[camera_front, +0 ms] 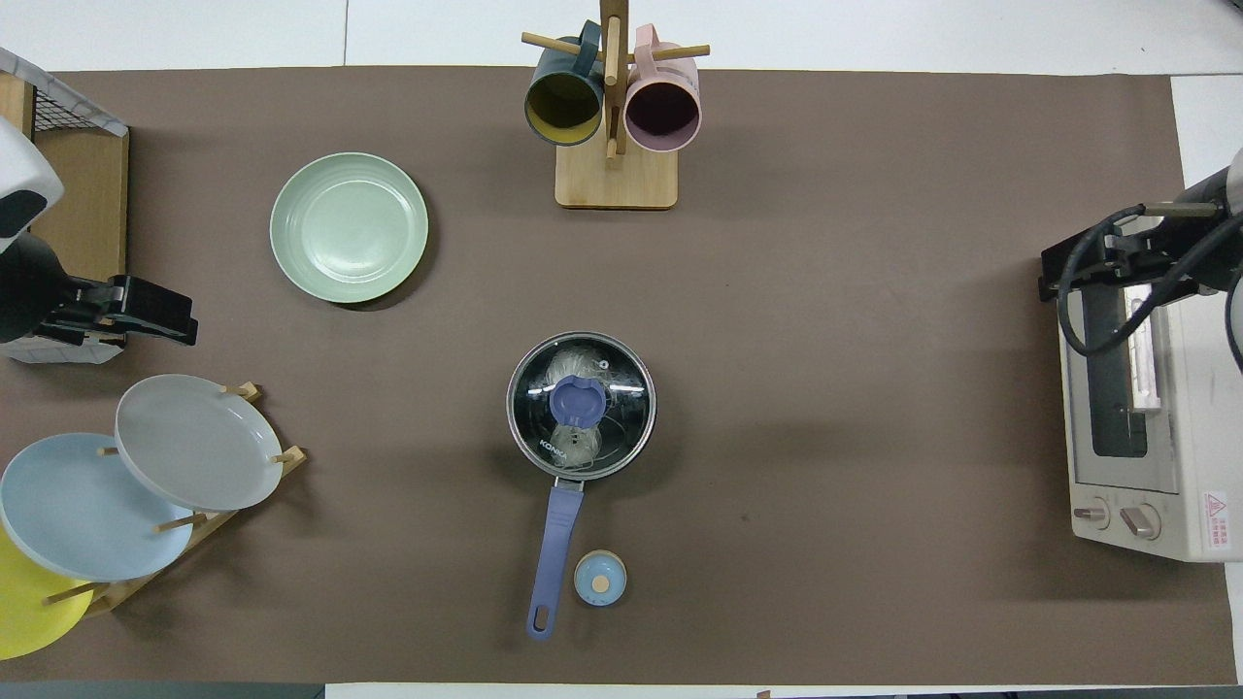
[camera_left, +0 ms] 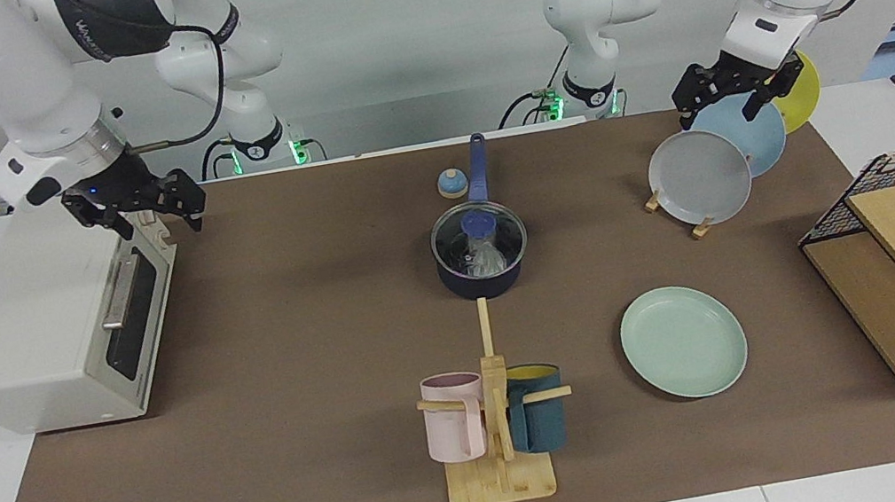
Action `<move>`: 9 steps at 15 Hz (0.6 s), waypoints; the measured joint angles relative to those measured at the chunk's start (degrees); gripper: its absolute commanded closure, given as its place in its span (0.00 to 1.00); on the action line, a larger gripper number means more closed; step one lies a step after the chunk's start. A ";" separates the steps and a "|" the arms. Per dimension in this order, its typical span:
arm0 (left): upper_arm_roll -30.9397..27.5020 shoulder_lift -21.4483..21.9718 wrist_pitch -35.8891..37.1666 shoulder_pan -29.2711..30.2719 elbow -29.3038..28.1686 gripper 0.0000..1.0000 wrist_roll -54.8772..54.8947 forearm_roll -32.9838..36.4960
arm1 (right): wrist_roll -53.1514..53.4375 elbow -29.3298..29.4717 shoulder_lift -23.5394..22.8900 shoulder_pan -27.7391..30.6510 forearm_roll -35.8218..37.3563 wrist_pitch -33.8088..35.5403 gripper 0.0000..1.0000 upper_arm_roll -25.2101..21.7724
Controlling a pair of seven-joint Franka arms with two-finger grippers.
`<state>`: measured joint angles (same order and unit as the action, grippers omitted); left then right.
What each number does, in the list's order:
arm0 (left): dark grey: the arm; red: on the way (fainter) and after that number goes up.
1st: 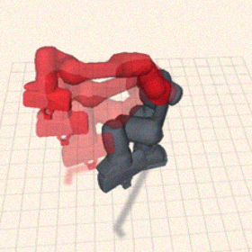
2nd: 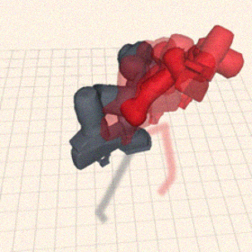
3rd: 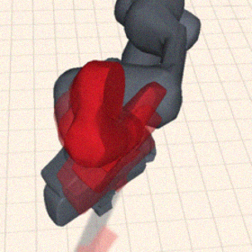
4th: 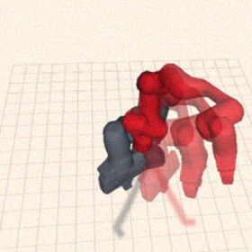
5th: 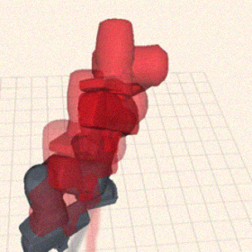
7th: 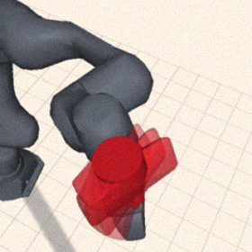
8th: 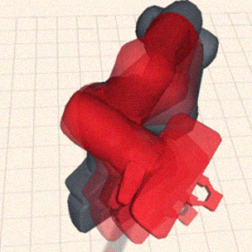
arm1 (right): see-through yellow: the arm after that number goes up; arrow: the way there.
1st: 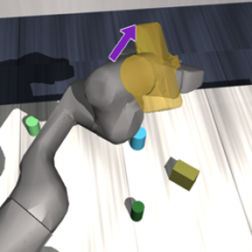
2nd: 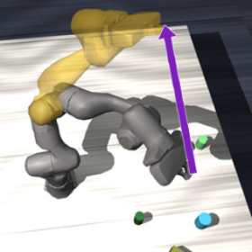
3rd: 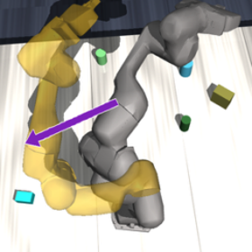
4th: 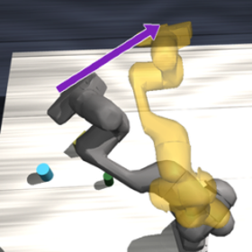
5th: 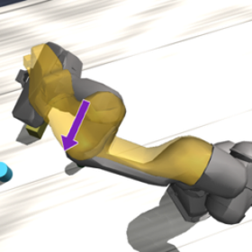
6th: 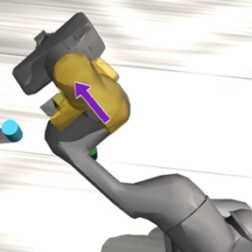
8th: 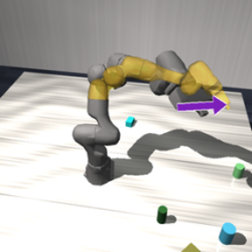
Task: Transfer vermicelli from plate to pot
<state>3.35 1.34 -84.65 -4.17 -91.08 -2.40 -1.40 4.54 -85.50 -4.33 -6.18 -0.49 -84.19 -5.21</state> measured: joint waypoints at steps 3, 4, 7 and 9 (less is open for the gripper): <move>0.00 0.00 0.00 0.00 0.00 0.00 0.00 0.00 | 0.00 -0.54 0.76 2.00 0.00 0.04 0.00 1.49; 0.00 0.00 0.00 0.00 0.00 0.00 0.00 0.00 | 0.00 -0.87 0.91 3.17 -0.01 0.07 0.00 2.48; 0.00 0.00 0.00 0.00 0.00 0.00 0.00 0.00 | -0.01 -1.53 1.06 4.52 -0.03 0.06 0.00 3.69; 0.00 0.00 0.00 0.00 0.00 0.00 0.00 0.00 | -0.12 -1.63 1.38 4.41 -0.03 0.07 0.00 4.09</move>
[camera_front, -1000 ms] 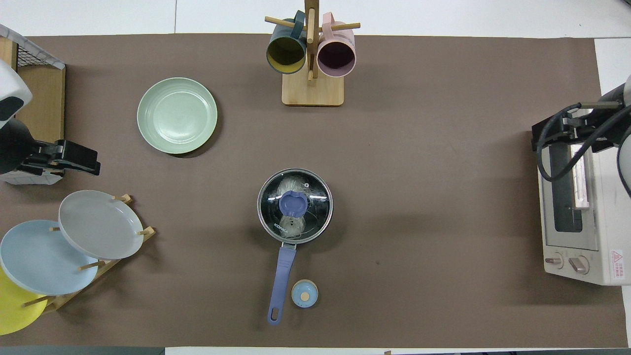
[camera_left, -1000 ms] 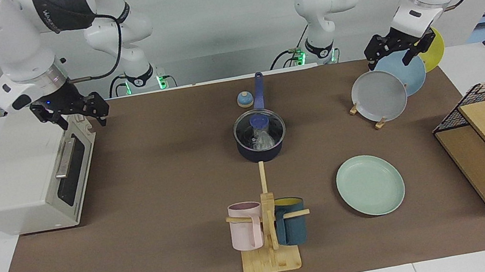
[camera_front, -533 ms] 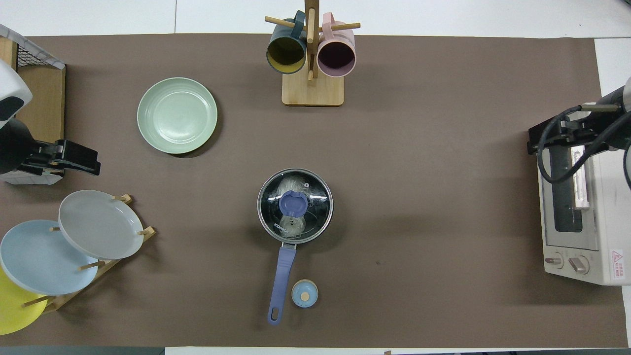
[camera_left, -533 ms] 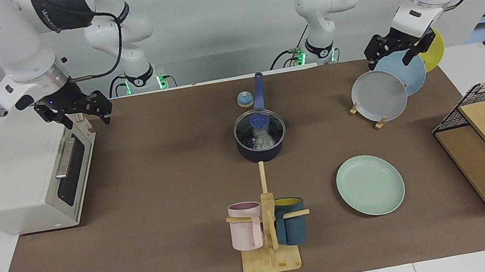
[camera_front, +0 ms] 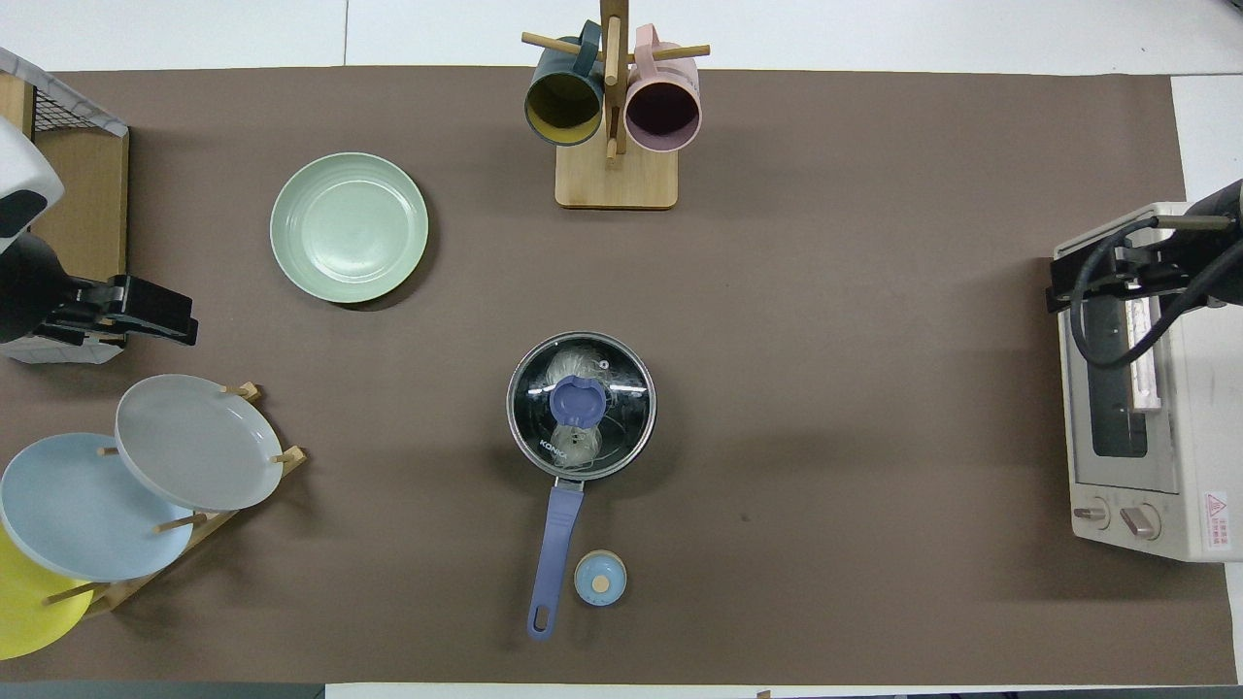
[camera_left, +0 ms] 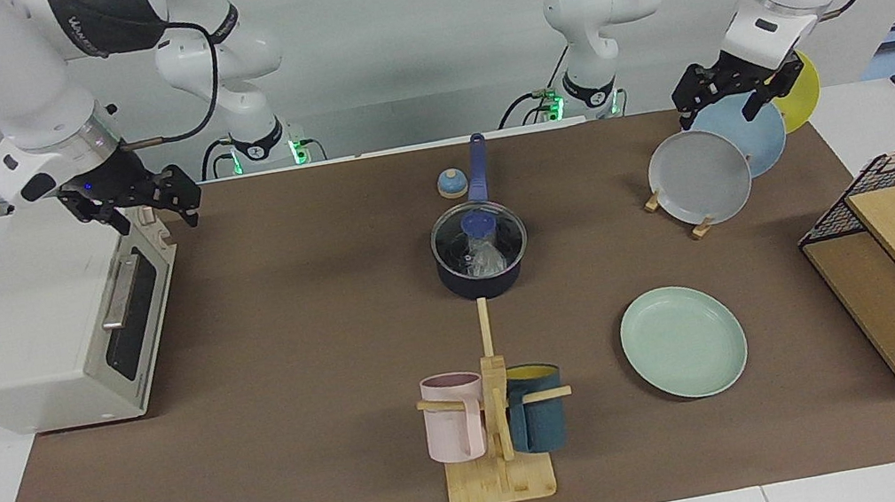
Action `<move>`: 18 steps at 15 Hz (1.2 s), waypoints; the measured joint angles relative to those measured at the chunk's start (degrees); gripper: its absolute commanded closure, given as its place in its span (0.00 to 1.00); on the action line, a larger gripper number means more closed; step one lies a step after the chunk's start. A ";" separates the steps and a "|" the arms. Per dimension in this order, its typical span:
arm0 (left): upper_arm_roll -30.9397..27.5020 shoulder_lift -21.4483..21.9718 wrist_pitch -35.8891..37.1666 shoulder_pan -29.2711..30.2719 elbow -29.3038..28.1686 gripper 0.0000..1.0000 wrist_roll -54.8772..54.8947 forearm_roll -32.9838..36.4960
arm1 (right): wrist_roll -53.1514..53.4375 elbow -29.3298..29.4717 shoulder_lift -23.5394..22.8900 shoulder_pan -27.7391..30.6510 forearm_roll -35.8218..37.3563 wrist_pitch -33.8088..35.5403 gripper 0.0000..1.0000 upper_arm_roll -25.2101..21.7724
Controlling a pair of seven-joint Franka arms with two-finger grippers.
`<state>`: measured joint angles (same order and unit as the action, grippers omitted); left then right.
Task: Transfer vermicelli from plate to pot
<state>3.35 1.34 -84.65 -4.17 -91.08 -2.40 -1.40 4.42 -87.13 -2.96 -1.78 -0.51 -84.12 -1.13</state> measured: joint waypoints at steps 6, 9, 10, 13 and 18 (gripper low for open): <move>0.00 0.00 0.00 0.00 0.00 0.00 0.00 0.00 | -0.23 -6.72 6.20 -0.57 0.39 -2.19 0.00 0.72; 0.00 0.00 0.00 0.00 0.00 0.00 0.00 0.00 | -0.74 -7.38 6.46 -0.63 0.96 -4.69 0.00 0.67; 0.00 0.00 0.00 0.00 0.00 0.00 0.00 0.00 | -0.92 -7.32 6.22 -0.59 1.55 -4.86 0.00 0.60; 0.00 0.00 0.00 0.00 0.00 0.00 0.00 0.00 | -1.23 -6.70 5.35 -0.56 2.56 -4.99 0.00 0.57; 0.00 0.00 0.00 0.00 0.00 0.00 0.00 0.00 | -1.25 -6.25 5.10 -0.56 2.73 -4.99 0.00 0.57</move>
